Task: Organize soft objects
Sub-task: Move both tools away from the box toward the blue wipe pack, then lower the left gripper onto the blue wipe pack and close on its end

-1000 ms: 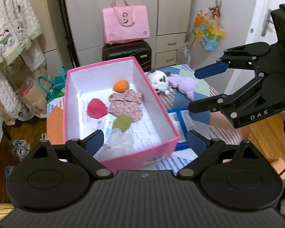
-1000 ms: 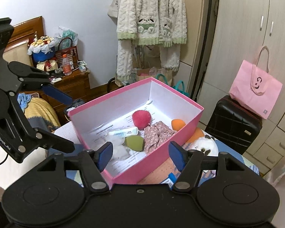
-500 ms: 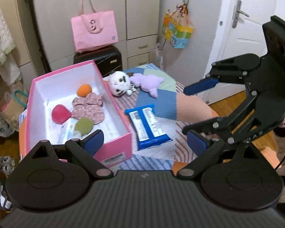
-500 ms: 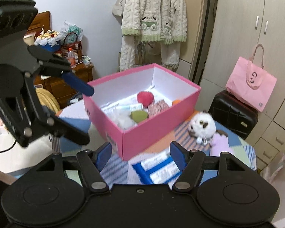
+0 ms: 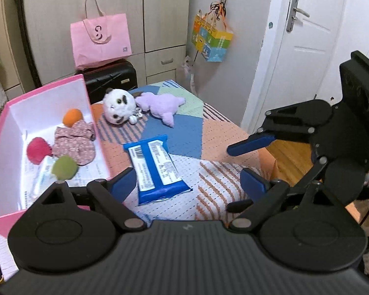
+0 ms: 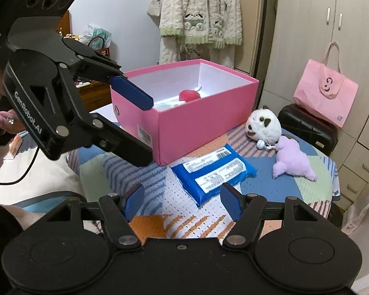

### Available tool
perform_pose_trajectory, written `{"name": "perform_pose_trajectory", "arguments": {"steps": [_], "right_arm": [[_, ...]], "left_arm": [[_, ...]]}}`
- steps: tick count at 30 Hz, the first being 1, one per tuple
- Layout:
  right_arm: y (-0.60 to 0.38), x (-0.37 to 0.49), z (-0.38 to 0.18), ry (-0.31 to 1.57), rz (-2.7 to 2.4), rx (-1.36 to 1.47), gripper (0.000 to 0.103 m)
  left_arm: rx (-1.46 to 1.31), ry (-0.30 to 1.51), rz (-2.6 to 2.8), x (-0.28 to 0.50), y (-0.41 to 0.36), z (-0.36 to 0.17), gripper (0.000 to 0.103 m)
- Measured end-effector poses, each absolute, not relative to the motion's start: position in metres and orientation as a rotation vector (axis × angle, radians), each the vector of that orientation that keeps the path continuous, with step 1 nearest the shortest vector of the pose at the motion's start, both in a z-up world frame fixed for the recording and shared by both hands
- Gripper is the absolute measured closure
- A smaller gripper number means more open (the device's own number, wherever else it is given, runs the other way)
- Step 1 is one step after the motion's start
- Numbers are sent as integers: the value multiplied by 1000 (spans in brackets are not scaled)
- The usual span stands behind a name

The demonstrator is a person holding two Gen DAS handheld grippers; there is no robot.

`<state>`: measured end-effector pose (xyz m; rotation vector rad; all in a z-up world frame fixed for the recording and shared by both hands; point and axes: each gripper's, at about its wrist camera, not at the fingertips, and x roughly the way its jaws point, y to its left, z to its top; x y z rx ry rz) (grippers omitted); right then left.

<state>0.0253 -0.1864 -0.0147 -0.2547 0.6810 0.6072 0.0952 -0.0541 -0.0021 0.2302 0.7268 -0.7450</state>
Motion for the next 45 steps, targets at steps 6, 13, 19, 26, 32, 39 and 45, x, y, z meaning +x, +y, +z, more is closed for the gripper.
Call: {"name": "perform_pose_trajectory", "arguments": {"steps": [6, 13, 19, 26, 32, 39, 45], "right_arm": [[-192, 32, -53, 623, 583, -249, 30], [-193, 52, -101, 542, 512, -125, 30], [-190, 60, -119, 482, 464, -82, 30], [-192, 58, -120, 455, 480, -129, 30], [-188, 61, -123, 474, 484, -161, 30], [-194, 62, -123, 478, 494, -133, 30], [-202, 65, -123, 465, 450, -162, 28]], "left_arm": [[269, 751, -648, 107, -82, -36, 12], [270, 776, -569, 132, -109, -55, 13], [230, 799, -566, 139, -128, -53, 13], [207, 795, -529, 142, -138, -69, 20], [204, 772, -393, 155, -138, -86, 20], [156, 826, -366, 174, -139, -92, 19], [189, 814, -386, 170, -136, -96, 18]]}}
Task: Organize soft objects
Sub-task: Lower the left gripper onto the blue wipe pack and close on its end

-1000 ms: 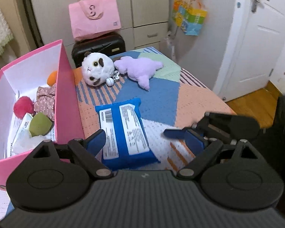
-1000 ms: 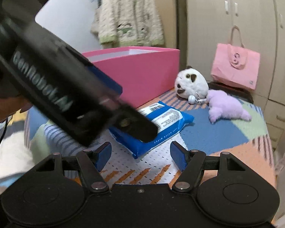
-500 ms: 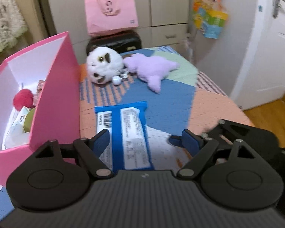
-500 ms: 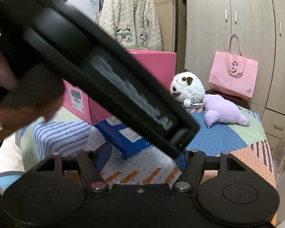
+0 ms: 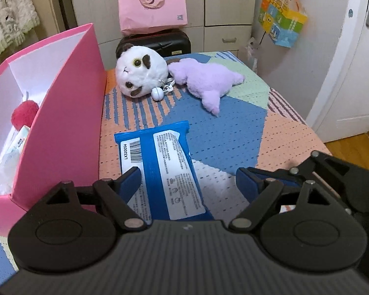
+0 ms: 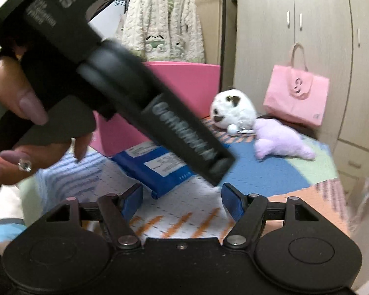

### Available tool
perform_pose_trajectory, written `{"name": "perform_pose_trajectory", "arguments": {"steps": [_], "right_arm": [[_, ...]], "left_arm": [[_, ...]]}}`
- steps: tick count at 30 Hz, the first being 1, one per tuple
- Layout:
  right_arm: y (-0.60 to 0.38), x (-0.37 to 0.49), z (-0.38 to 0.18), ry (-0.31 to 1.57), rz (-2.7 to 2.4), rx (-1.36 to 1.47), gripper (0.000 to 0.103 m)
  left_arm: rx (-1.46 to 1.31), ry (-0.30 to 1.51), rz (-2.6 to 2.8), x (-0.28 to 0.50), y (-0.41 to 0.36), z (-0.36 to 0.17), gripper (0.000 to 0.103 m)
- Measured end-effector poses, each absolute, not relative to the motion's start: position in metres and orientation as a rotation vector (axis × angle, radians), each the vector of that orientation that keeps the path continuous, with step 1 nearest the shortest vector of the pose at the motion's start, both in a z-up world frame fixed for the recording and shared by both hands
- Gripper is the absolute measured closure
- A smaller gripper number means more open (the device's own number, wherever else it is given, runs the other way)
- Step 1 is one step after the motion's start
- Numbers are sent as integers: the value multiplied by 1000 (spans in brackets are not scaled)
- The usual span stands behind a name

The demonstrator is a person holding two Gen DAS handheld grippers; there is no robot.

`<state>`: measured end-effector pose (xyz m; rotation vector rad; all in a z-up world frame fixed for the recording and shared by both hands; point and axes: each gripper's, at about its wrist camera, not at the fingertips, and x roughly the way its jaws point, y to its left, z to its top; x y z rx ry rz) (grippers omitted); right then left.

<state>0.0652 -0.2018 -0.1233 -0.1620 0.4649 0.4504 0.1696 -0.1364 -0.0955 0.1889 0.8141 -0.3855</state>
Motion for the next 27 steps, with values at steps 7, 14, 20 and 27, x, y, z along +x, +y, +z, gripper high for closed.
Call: {"name": "perform_pose_trajectory", "arguments": {"steps": [7, 14, 20, 27], "right_arm": [[-202, 70, -123, 483, 516, -139, 24], [-198, 75, -123, 471, 506, -183, 19], [-200, 77, -124, 477, 495, -182, 18], [-195, 85, -123, 502, 538, -124, 36]], "left_arm": [[179, 767, -359, 168, -135, -103, 17], [-4, 809, -367, 177, -114, -99, 28], [-55, 798, -399, 178, -114, -102, 28], [-9, 781, -353, 176, -115, -100, 50]]}}
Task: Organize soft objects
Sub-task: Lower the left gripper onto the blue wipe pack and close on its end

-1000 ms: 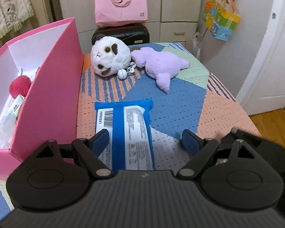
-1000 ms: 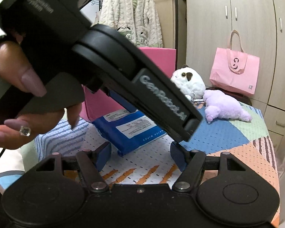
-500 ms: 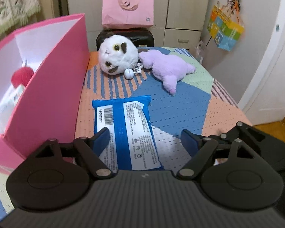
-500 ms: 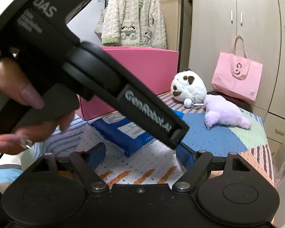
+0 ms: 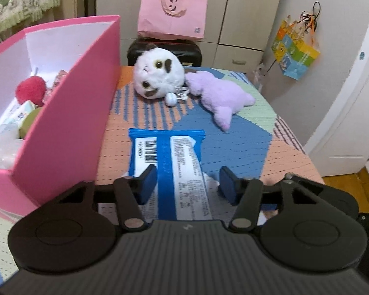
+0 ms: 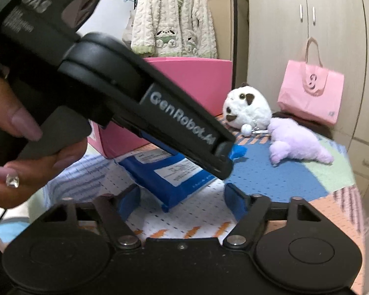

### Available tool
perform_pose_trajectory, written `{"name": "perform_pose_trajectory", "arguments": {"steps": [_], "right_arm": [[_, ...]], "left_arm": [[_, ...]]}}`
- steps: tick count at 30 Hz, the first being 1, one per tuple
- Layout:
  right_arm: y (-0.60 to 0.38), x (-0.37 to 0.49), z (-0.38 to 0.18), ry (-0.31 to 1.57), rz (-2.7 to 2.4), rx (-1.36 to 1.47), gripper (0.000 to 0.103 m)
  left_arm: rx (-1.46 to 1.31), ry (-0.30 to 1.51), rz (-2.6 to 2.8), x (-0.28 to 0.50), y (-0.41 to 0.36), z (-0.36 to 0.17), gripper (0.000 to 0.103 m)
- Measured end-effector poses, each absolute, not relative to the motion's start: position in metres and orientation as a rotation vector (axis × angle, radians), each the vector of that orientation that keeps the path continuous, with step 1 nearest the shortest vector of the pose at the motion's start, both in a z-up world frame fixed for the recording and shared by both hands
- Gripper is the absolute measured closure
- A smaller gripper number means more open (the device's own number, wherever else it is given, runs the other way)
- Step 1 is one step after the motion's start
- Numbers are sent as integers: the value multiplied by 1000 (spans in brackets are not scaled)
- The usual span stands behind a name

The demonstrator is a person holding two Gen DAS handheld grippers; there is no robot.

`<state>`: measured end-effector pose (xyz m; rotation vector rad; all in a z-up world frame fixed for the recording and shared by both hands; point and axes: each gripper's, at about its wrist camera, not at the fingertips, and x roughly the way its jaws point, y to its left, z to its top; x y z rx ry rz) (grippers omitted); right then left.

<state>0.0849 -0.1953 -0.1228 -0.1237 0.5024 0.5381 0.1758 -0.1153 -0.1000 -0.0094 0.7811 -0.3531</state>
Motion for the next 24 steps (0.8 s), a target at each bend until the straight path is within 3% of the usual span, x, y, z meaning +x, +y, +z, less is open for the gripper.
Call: {"name": "perform_pose_trajectory", "arguments": {"steps": [1, 2, 3, 6, 14, 24], "right_arm": [[-195, 86, -122, 504, 555, -119, 42], [-193, 85, -121, 506, 577, -119, 59], [-192, 84, -120, 508, 573, -121, 66], [-192, 83, -116, 516, 548, -108, 76], [-201, 74, -117, 523, 494, -124, 85], [-223, 71, -118, 546, 443, -119, 96]], "left_arm": [[0, 779, -346, 176, -114, -100, 51], [12, 774, -333, 175, -114, -99, 51], [23, 767, -320, 175, -114, -99, 51], [24, 756, -311, 174, -114, -98, 49], [35, 778, -327, 183, -125, -99, 21], [35, 794, -299, 196, -129, -98, 17]]}}
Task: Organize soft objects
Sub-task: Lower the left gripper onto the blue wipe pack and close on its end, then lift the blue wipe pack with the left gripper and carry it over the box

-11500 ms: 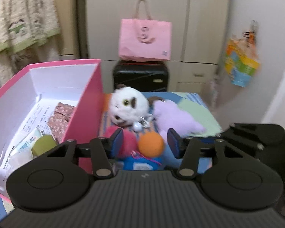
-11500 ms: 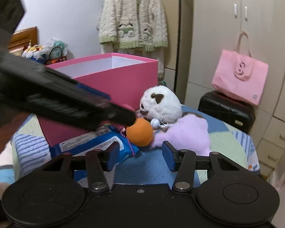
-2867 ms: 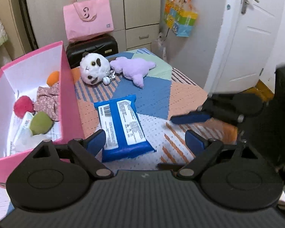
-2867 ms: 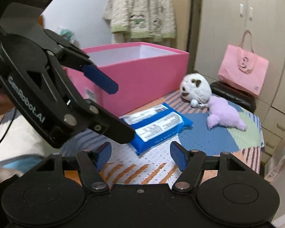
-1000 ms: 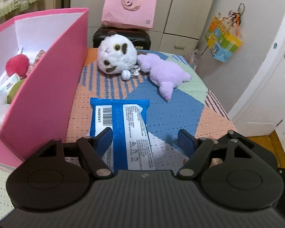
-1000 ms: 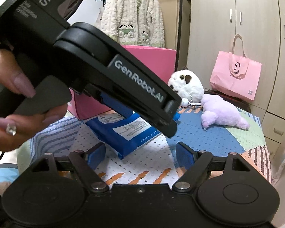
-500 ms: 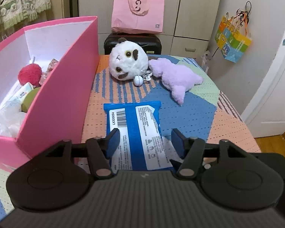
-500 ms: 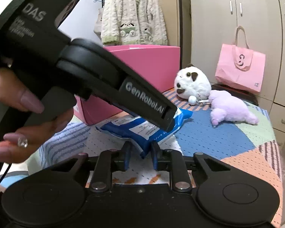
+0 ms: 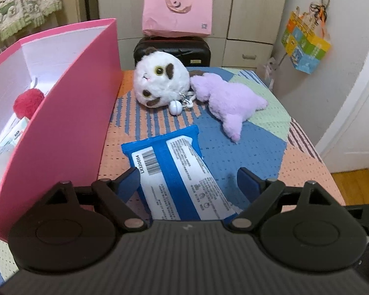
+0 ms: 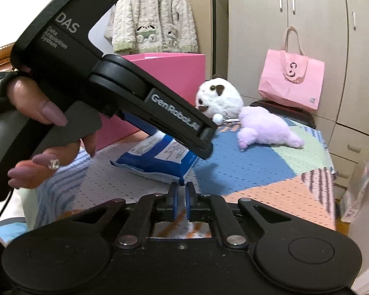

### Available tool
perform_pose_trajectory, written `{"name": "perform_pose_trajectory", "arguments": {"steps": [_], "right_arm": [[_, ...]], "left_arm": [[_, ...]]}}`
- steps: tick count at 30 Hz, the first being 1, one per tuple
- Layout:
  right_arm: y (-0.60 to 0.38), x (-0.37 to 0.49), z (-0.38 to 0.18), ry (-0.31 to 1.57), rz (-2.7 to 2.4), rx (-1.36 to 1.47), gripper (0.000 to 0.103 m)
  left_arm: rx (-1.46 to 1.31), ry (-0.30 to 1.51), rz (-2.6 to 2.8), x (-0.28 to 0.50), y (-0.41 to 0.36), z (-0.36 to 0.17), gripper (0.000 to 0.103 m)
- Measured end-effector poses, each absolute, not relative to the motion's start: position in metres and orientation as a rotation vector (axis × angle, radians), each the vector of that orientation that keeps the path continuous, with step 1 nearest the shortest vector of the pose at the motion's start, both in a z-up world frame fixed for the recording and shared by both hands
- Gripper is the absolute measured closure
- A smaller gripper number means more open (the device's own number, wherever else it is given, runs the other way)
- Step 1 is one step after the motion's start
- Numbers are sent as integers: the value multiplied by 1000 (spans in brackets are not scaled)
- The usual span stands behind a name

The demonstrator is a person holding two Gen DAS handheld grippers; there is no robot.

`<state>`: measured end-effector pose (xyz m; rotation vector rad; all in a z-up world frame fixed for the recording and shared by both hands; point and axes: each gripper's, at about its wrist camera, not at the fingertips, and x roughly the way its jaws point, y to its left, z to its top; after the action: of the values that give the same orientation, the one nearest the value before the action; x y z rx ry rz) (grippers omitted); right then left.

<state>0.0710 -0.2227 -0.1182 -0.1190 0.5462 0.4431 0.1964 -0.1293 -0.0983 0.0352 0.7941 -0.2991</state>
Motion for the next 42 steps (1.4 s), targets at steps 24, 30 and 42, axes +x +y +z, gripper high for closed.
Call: {"name": "perform_pose_trajectory", "arguments": {"steps": [24, 30, 42], "right_arm": [[-186, 91, -123, 574, 455, -122, 10], [-177, 82, -127, 527, 447, -77, 43], [-172, 63, -115, 524, 431, -29, 54]], "left_arm": [[6, 917, -377, 213, -112, -105, 43], [36, 905, -384, 203, -111, -104, 56], [44, 873, -429, 179, -102, -91, 59]]}}
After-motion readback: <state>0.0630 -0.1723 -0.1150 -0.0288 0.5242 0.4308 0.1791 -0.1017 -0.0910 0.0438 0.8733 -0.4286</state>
